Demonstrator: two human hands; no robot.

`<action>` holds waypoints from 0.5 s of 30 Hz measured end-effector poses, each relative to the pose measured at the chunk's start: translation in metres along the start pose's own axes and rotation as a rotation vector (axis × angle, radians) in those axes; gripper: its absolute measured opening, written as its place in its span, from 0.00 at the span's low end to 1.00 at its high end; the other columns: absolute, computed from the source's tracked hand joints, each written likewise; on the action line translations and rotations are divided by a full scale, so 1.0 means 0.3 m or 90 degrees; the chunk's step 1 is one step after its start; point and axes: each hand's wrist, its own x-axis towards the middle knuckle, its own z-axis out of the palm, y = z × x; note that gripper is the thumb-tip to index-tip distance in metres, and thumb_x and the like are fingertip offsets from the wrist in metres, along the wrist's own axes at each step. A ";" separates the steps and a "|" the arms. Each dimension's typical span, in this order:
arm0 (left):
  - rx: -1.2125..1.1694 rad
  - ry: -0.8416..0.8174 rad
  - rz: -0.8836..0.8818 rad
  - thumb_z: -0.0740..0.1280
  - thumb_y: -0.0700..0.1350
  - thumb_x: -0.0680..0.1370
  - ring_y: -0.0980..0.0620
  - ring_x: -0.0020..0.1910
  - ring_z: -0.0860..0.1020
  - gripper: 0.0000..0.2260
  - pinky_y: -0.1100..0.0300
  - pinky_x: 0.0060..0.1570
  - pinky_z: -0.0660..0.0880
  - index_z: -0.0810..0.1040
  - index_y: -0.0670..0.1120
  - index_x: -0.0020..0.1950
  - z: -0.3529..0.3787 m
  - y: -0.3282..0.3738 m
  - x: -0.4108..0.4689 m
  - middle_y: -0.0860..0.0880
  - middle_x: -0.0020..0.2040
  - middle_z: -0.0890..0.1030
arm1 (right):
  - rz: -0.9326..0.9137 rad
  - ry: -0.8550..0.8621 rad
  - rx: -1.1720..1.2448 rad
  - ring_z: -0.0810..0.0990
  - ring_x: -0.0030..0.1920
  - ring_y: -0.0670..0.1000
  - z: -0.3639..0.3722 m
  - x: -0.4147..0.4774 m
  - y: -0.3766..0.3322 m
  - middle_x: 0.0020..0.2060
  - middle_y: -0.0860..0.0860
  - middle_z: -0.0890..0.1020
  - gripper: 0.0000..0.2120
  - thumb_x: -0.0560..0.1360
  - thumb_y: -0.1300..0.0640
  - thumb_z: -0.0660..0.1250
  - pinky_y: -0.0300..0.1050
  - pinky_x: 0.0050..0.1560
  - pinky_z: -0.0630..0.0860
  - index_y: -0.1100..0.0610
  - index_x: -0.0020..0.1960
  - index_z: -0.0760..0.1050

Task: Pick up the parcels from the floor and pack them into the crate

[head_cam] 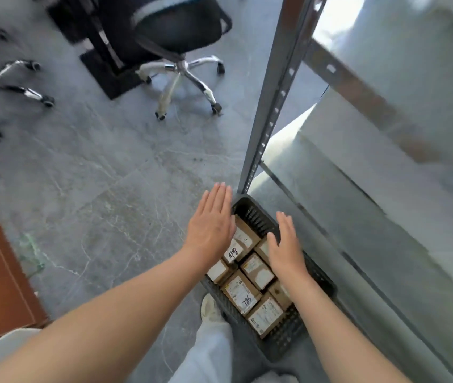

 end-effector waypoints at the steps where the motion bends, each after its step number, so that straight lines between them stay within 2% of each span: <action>1: -0.024 0.024 -0.010 0.42 0.51 0.83 0.48 0.78 0.38 0.27 0.53 0.76 0.38 0.37 0.41 0.77 -0.087 0.029 -0.026 0.44 0.79 0.40 | -0.011 0.018 0.012 0.47 0.78 0.44 -0.073 -0.050 -0.050 0.79 0.44 0.50 0.27 0.83 0.55 0.55 0.46 0.76 0.49 0.47 0.79 0.52; 4: -0.068 0.096 0.009 0.44 0.52 0.84 0.50 0.77 0.36 0.28 0.54 0.76 0.38 0.37 0.42 0.78 -0.293 0.148 -0.146 0.46 0.79 0.38 | -0.023 0.100 0.060 0.48 0.78 0.46 -0.279 -0.207 -0.155 0.79 0.46 0.51 0.26 0.83 0.55 0.55 0.41 0.73 0.47 0.50 0.80 0.52; 6: -0.081 0.142 0.054 0.46 0.52 0.84 0.51 0.77 0.36 0.27 0.54 0.75 0.36 0.39 0.43 0.78 -0.392 0.246 -0.235 0.47 0.78 0.38 | -0.029 0.169 0.076 0.51 0.78 0.47 -0.413 -0.327 -0.181 0.79 0.47 0.52 0.25 0.83 0.55 0.54 0.44 0.75 0.51 0.51 0.79 0.53; 8: -0.074 0.181 0.114 0.46 0.52 0.84 0.51 0.77 0.36 0.27 0.54 0.75 0.36 0.40 0.44 0.79 -0.462 0.352 -0.306 0.48 0.79 0.39 | -0.061 0.234 0.073 0.52 0.78 0.48 -0.541 -0.452 -0.169 0.79 0.48 0.53 0.25 0.83 0.55 0.54 0.43 0.74 0.52 0.51 0.79 0.54; 10: -0.046 0.203 0.175 0.47 0.52 0.84 0.50 0.77 0.37 0.27 0.54 0.75 0.36 0.41 0.44 0.79 -0.528 0.480 -0.372 0.47 0.79 0.41 | -0.090 0.280 0.063 0.53 0.78 0.47 -0.661 -0.594 -0.121 0.79 0.49 0.54 0.25 0.83 0.55 0.55 0.39 0.73 0.51 0.52 0.79 0.54; 15: -0.025 0.259 0.329 0.43 0.52 0.83 0.50 0.77 0.34 0.28 0.52 0.76 0.37 0.36 0.42 0.78 -0.676 0.938 -0.600 0.46 0.79 0.37 | -0.091 0.333 -0.014 0.51 0.78 0.48 -0.977 -1.036 0.104 0.79 0.49 0.52 0.32 0.81 0.58 0.60 0.40 0.74 0.50 0.52 0.80 0.48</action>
